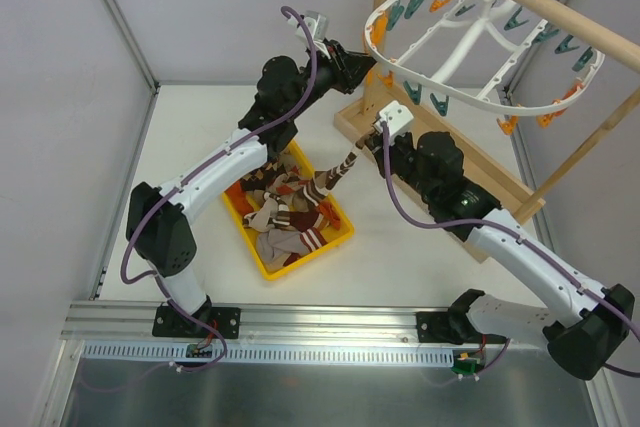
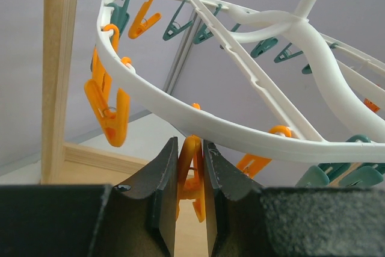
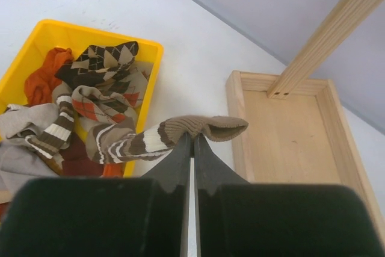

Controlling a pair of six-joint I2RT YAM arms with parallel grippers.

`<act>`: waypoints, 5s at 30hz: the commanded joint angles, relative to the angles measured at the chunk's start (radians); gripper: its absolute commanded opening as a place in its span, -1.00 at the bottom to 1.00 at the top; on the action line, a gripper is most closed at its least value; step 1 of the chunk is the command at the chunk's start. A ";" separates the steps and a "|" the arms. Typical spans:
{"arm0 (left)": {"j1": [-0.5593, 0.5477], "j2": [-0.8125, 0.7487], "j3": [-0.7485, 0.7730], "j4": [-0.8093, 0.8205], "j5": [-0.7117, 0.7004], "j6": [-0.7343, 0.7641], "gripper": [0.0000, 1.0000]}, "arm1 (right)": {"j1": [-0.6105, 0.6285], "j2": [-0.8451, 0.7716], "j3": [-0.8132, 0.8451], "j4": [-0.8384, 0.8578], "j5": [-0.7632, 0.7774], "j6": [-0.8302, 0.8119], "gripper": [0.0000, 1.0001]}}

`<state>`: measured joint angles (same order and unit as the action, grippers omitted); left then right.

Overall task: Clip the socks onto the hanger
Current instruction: Pick up the sock from the bin, then clamp the sock onto the hanger.

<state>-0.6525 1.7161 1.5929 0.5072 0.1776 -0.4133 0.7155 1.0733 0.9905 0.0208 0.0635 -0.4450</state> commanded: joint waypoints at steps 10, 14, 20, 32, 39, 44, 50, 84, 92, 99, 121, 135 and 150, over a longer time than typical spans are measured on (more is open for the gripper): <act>-0.002 0.008 0.042 0.034 -0.050 -0.030 -1.00 | -0.086 0.054 0.194 0.007 -0.227 -0.184 -0.99; -0.006 0.014 0.048 0.037 -0.075 -0.028 -1.00 | -0.102 0.088 0.234 -0.056 -0.336 -0.205 -0.99; -0.016 0.019 0.050 0.042 -0.110 -0.021 -1.00 | -0.105 0.108 0.255 -0.101 -0.324 -0.271 -0.99; -0.056 0.011 0.019 0.054 -0.233 0.054 -1.00 | -0.113 0.134 0.330 -0.145 -0.298 -0.363 -0.99; -0.059 0.013 0.009 0.067 -0.225 0.033 -1.00 | -0.113 0.139 0.359 -0.166 -0.332 -0.408 -0.99; -0.062 0.007 -0.010 0.077 -0.227 0.030 -1.00 | -0.113 0.155 0.390 -0.182 -0.321 -0.429 -0.99; -0.068 0.008 -0.011 0.082 -0.230 0.031 -1.00 | -0.111 0.171 0.421 -0.189 -0.314 -0.448 -0.99; -0.081 -0.035 -0.053 0.113 -0.305 0.085 -1.00 | -0.128 0.185 0.450 -0.220 -0.240 -0.489 -0.99; -0.081 -0.042 -0.056 0.114 -0.300 0.082 -1.00 | -0.129 0.188 0.444 -0.213 -0.199 -0.474 -0.99; -0.093 -0.042 -0.054 0.114 -0.308 0.093 -1.00 | -0.128 0.200 0.458 -0.217 -0.195 -0.478 -0.99; -0.164 -0.018 -0.057 0.188 -0.527 0.243 -1.00 | -0.128 0.206 0.467 -0.200 -0.146 -0.399 -0.99; -0.165 -0.007 -0.068 0.191 -0.515 0.226 -1.00 | -0.129 0.215 0.490 -0.183 -0.143 -0.423 -0.99; -0.179 -0.006 -0.079 0.195 -0.536 0.228 -1.00 | -0.129 0.214 0.494 -0.157 -0.110 -0.431 -0.99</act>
<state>-0.8188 1.7241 1.5219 0.6586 -0.3180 -0.1913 0.5922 1.3022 1.4364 -0.1944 -0.0704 -0.8654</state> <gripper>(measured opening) 0.173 0.021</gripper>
